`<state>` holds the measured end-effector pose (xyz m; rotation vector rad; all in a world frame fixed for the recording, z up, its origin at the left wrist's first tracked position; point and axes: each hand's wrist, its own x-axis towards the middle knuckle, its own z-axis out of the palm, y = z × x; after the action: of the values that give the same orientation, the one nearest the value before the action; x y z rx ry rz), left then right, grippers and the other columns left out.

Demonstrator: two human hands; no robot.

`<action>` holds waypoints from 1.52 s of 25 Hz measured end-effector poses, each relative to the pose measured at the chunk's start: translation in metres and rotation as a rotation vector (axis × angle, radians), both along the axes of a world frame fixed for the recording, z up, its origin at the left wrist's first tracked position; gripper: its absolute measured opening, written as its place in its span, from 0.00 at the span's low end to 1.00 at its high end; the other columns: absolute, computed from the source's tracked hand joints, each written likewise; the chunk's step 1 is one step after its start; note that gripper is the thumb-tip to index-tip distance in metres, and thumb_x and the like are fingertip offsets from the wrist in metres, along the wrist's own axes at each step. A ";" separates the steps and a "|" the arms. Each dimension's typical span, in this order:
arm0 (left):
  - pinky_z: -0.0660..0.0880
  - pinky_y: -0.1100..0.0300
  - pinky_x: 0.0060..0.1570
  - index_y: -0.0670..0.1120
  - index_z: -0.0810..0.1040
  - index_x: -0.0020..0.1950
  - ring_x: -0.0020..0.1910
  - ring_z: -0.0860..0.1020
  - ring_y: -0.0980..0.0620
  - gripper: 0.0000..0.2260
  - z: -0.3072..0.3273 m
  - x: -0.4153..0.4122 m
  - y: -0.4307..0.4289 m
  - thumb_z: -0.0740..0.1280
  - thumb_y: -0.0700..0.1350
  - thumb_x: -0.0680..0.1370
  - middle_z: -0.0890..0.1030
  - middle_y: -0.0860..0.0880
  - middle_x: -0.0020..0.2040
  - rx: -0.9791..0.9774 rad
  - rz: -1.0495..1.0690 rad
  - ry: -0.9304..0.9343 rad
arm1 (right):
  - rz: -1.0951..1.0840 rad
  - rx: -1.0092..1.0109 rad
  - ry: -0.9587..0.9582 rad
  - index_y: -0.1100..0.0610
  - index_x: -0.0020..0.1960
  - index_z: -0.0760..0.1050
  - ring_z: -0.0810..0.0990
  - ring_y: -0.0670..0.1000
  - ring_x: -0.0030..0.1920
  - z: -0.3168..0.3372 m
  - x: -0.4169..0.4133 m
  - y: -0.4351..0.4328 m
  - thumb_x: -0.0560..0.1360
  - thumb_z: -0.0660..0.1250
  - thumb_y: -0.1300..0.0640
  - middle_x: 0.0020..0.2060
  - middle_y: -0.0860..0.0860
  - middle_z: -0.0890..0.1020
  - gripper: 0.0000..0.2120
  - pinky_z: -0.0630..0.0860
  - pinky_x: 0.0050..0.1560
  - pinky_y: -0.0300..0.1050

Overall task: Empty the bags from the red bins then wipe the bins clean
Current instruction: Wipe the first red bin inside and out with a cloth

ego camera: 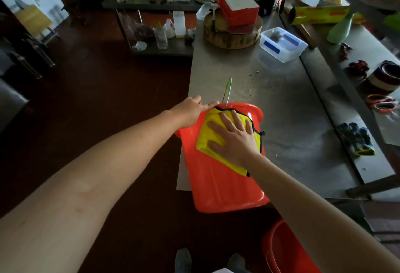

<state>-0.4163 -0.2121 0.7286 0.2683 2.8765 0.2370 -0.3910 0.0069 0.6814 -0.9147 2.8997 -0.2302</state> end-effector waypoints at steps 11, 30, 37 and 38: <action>0.74 0.55 0.53 0.64 0.50 0.80 0.61 0.68 0.46 0.39 -0.001 0.001 0.006 0.55 0.30 0.78 0.66 0.48 0.60 -0.015 0.024 0.023 | 0.012 -0.089 0.055 0.33 0.79 0.53 0.39 0.56 0.81 -0.041 0.108 0.074 0.78 0.53 0.28 0.82 0.43 0.45 0.32 0.51 0.77 0.70; 0.61 0.56 0.75 0.43 0.57 0.81 0.77 0.62 0.43 0.29 -0.029 0.013 0.019 0.58 0.35 0.79 0.60 0.44 0.79 0.183 -0.007 0.211 | -0.063 -0.096 -0.056 0.30 0.78 0.47 0.33 0.53 0.80 -0.016 0.017 0.029 0.79 0.47 0.28 0.81 0.40 0.41 0.29 0.45 0.78 0.68; 0.77 0.49 0.56 0.45 0.67 0.78 0.59 0.79 0.41 0.22 -0.028 0.011 -0.002 0.63 0.47 0.83 0.78 0.45 0.65 0.130 0.059 0.239 | -0.049 -0.131 -0.036 0.31 0.79 0.48 0.34 0.53 0.80 -0.017 0.016 0.017 0.80 0.48 0.29 0.81 0.41 0.41 0.29 0.42 0.78 0.67; 0.77 0.50 0.54 0.46 0.66 0.78 0.57 0.80 0.40 0.22 -0.025 0.011 -0.002 0.62 0.46 0.84 0.78 0.45 0.63 0.079 0.064 0.229 | -0.056 -0.143 -0.026 0.31 0.79 0.48 0.34 0.52 0.80 -0.021 0.028 0.022 0.80 0.49 0.29 0.81 0.41 0.41 0.29 0.42 0.78 0.67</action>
<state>-0.4055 -0.2136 0.7036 0.2316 3.1104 0.3534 -0.3634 0.0294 0.6604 -0.8436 2.9185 -0.4550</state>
